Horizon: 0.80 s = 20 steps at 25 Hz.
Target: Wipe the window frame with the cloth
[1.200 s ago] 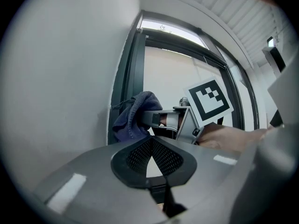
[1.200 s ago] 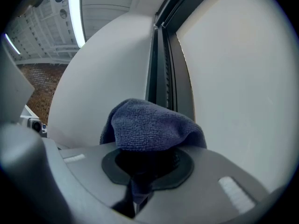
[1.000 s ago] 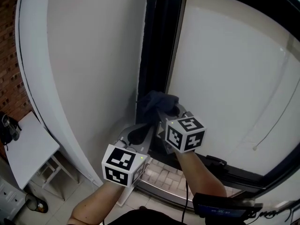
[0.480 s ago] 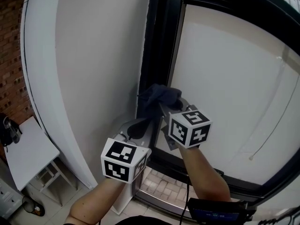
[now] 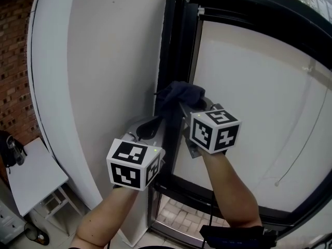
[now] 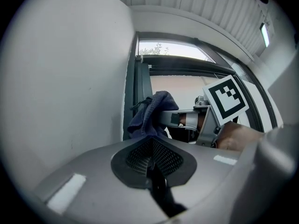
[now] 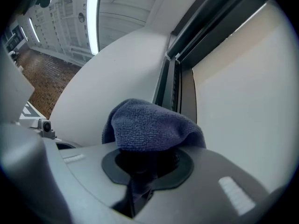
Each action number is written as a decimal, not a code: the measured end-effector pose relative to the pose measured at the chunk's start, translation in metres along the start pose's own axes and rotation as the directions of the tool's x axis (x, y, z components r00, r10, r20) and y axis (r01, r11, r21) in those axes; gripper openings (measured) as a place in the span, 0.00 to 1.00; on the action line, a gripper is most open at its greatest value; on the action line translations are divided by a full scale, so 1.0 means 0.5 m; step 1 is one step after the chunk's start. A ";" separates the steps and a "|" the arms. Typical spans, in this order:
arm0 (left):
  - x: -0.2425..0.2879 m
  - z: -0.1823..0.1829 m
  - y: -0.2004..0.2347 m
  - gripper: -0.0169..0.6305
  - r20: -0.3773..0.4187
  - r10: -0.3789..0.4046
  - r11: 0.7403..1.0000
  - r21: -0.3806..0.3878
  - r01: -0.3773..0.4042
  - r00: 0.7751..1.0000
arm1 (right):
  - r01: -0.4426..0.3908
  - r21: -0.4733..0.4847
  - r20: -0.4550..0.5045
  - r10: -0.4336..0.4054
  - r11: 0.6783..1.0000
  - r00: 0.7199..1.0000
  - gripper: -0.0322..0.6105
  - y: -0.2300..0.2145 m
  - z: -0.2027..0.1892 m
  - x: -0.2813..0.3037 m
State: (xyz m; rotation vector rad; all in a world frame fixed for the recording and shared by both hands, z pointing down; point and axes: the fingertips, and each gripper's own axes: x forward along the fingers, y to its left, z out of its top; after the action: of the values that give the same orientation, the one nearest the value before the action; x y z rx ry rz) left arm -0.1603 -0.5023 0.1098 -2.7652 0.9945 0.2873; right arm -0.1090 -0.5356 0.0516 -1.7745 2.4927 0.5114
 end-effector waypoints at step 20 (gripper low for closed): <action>0.071 0.139 0.016 0.02 0.078 0.002 1.000 0.013 -0.003 0.997 | 0.042 -0.115 0.096 -0.031 0.992 0.995 0.13 -0.041 0.188 0.042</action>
State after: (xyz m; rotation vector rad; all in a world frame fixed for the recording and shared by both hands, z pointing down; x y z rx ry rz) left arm -0.1469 -0.5129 0.0331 -2.7192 0.9768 0.3847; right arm -0.1119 -0.5340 -0.0472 -1.7864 2.4094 0.7344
